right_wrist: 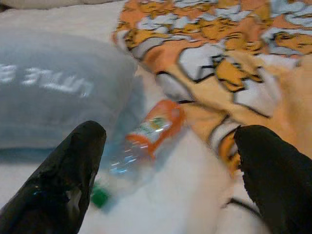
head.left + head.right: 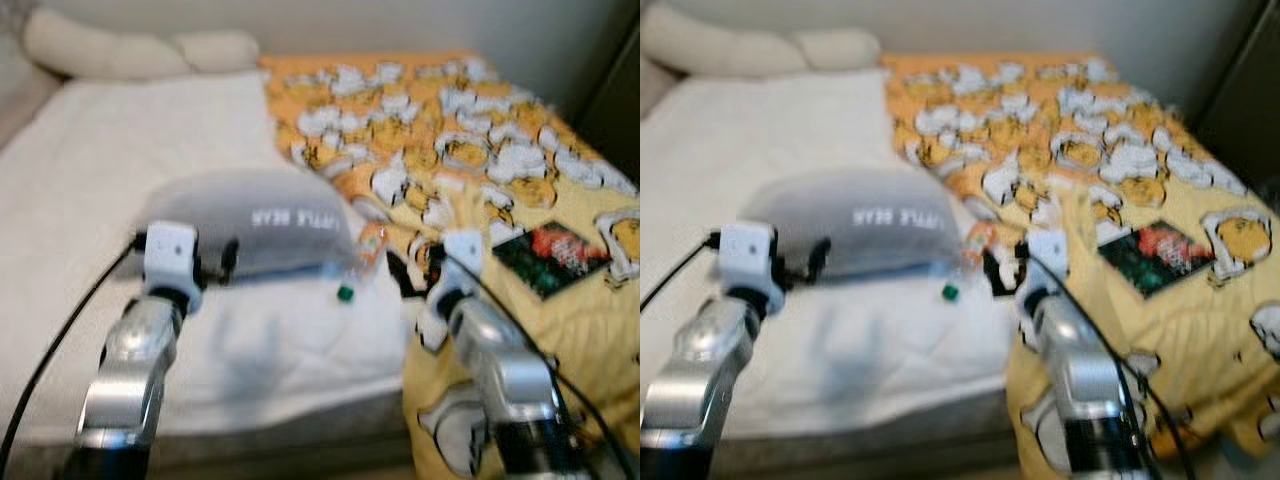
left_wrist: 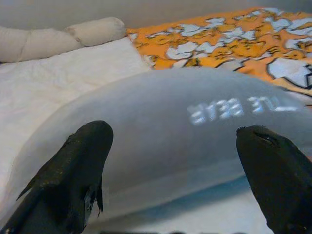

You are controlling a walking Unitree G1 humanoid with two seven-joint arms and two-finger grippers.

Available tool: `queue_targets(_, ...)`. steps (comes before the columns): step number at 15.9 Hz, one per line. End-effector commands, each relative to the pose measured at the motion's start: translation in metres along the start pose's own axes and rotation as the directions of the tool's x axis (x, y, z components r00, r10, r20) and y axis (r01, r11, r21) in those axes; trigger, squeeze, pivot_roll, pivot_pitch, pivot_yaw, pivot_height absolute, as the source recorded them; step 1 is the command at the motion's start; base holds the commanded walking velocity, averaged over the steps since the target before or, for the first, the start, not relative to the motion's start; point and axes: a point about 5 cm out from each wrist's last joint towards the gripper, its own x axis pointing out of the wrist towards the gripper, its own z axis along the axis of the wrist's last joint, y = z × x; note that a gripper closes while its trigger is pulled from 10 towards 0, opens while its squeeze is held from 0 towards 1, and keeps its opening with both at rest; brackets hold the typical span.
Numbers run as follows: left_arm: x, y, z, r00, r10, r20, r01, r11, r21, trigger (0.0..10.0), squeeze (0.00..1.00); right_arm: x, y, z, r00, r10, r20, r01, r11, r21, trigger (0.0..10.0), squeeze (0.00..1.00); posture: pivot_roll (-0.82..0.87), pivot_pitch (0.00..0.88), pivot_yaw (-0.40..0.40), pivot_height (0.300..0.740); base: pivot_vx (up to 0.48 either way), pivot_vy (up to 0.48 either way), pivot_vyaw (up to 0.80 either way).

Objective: Clean up the room

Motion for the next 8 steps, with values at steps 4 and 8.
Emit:
queue_targets(4, 0.004, -0.009, 0.005, 0.999, -0.048, 0.024, 0.048, 0.999, 0.008, 10.0, 0.0, 0.0, -0.009, -0.002, 0.999, -0.026, -0.031, 0.026, 1.0, -0.009, 10.0, 0.0, -0.12, 0.0, 0.005, 0.74, 0.295, 0.0, 0.0)
queue_targets(8, -0.005, -0.026, 0.007, 0.959, -0.283, -0.004, 0.282, 0.956, 0.085, 10.0, 0.0, 0.0, -0.011, -0.017, 0.985, -0.066, -0.161, 0.072, 0.997, 0.034, 10.0, 1.0, -0.12, 0.0, 0.009, 0.74, 0.0, 0.0, 0.0)
